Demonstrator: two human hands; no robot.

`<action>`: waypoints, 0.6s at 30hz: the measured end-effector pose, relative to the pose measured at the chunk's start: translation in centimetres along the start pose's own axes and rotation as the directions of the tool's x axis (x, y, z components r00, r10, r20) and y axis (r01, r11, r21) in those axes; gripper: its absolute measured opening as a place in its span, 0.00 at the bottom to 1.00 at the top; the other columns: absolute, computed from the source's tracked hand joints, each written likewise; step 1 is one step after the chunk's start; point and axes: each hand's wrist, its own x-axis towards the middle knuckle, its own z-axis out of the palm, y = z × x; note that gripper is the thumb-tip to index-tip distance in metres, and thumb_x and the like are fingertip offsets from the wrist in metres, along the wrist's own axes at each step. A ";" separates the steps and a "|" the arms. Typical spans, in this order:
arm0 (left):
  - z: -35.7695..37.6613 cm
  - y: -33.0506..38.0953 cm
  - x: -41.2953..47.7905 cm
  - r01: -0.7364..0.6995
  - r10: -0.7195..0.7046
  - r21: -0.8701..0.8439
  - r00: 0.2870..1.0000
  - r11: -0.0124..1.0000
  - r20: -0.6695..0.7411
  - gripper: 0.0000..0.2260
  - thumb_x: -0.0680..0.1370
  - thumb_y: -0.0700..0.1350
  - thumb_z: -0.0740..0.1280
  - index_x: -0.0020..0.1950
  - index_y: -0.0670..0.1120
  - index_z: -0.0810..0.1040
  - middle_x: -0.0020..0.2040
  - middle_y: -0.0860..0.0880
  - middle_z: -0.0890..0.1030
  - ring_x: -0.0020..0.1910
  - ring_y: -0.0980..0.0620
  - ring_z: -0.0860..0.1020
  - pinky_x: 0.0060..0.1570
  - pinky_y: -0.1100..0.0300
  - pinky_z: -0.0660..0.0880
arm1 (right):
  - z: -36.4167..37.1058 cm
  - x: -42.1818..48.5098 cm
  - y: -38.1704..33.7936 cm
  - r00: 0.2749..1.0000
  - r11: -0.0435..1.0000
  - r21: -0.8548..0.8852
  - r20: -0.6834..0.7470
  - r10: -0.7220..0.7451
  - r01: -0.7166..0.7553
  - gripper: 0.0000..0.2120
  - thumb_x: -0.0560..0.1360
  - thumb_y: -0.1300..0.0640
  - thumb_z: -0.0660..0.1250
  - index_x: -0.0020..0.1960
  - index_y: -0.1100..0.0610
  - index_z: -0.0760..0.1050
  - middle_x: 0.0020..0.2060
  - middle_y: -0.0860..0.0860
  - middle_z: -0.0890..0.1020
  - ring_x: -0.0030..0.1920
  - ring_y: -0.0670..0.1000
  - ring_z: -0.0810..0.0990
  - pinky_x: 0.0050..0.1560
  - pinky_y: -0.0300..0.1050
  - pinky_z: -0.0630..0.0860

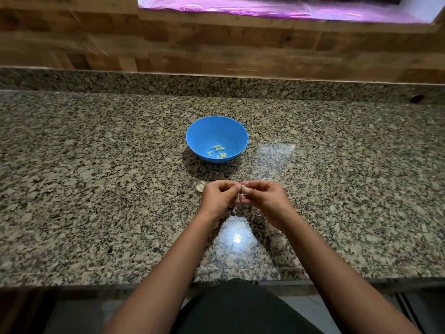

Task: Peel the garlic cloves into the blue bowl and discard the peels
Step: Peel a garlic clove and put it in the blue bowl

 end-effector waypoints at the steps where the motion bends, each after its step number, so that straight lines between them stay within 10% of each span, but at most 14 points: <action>1: 0.0 0.1 0.0 0.007 -0.007 -0.002 1.000 1.000 0.000 0.02 0.76 0.37 0.67 0.45 0.38 0.79 0.39 0.43 0.82 0.31 0.55 0.80 0.33 0.65 0.77 | 0.0 0.1 0.0 1.000 1.000 0.000 -0.002 0.006 -0.006 0.05 0.72 0.72 0.65 0.47 0.68 0.77 0.38 0.59 0.83 0.33 0.52 0.82 0.37 0.39 0.81; 11: -0.2 -0.6 0.4 0.027 -0.009 0.148 0.993 0.989 -0.120 0.10 0.77 0.39 0.66 0.35 0.42 0.74 0.29 0.51 0.75 0.23 0.60 0.75 0.47 0.47 0.78 | 0.1 0.5 0.5 0.996 0.990 0.134 -0.081 -0.029 0.040 0.05 0.74 0.69 0.64 0.50 0.68 0.75 0.37 0.56 0.78 0.34 0.50 0.78 0.39 0.41 0.81; 18: -0.4 -0.5 0.3 0.042 -0.036 0.140 0.998 0.989 -0.047 0.07 0.80 0.41 0.62 0.47 0.42 0.79 0.40 0.48 0.79 0.38 0.53 0.78 0.44 0.59 0.78 | 0.0 0.5 0.7 0.988 0.996 -0.013 -0.123 -0.090 0.089 0.05 0.73 0.70 0.66 0.48 0.70 0.76 0.38 0.59 0.80 0.35 0.53 0.79 0.38 0.40 0.80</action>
